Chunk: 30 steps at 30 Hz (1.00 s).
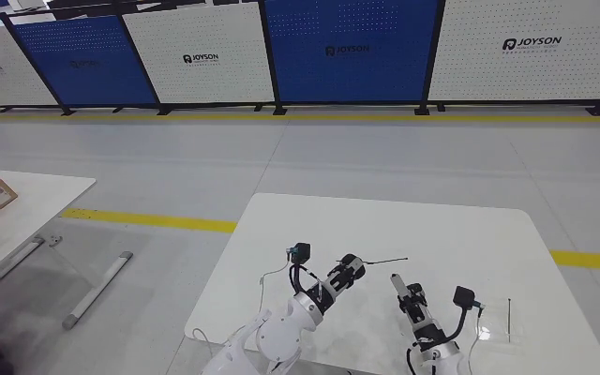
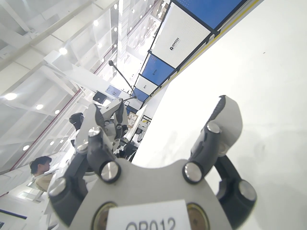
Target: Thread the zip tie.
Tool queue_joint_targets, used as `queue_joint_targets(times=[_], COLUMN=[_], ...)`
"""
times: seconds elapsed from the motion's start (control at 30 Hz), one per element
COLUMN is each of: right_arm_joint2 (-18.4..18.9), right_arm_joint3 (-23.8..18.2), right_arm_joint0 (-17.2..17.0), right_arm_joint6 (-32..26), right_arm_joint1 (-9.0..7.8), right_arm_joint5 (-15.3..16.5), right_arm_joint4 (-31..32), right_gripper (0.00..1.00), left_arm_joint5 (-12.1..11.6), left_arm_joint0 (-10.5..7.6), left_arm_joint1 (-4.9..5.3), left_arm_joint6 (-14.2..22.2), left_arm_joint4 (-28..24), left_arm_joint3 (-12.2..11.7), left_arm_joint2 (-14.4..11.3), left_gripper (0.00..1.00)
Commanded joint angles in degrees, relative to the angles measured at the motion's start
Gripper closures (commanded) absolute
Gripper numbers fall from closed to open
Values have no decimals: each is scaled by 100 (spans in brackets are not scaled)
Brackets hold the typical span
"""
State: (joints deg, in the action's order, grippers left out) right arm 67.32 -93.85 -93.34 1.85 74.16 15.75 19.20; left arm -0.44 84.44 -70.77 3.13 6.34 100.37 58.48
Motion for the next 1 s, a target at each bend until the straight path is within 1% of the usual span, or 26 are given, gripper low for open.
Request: queue_joint_targets(times=[0.0,0.07,0.17,0.23,0.27,0.4,0.67,0.7,0.73,0.77,0.9,0.93,0.97], right_arm_joint2=[31,76,195,267,277,204,204,214,226,193,78,40,4], right_arm_joint3=[8,-19,-48,-76,-103,-115,-115,-107,-91,-80,-10,20,52], right_arm_joint0=[1,-54,-118,-126,-158,-204,-204,-199,-170,-155,-19,12,69], right_arm_joint6=[-10,39,4,-69,-24,305,305,312,347,333,170,86,-83], right_arm_joint1=[-10,-22,-57,-93,-103,-96,-96,-97,-100,-95,-76,-72,-65], right_arm_joint5=[-98,-168,-114,-118,-127,-126,-126,-155,-302,-368,-443,-479,-593], right_arm_joint4=[198,382,679,1140,1359,1772,1772,1799,2012,2077,2144,2169,2158], right_gripper=[0,0,0,0,0,0,0,0,0,0,0,0,0], left_arm_joint5=[-14,-78,-123,-142,-129,-131,-131,-131,-131,-138,-136,-143,-155], left_arm_joint0=[-1,-10,-48,-63,-75,-71,-71,-71,-71,-68,-78,-80,-87], left_arm_joint1=[-3,-15,-24,-30,-30,-44,-44,-44,-44,-48,-53,-55,-58], left_arm_joint6=[-7,147,245,363,378,270,270,270,270,293,321,334,344], left_arm_joint4=[-2,-243,-480,-689,-684,-681,-681,-681,-681,-718,-663,-654,-650], left_arm_joint3=[-2,-10,-13,2,12,56,56,56,56,68,127,132,130], left_arm_joint2=[-10,-41,-17,-12,-9,-48,-48,-48,-48,-65,-114,-130,-148], left_gripper=[100,100,100,100,100,100,100,100,100,100,100,100,100])
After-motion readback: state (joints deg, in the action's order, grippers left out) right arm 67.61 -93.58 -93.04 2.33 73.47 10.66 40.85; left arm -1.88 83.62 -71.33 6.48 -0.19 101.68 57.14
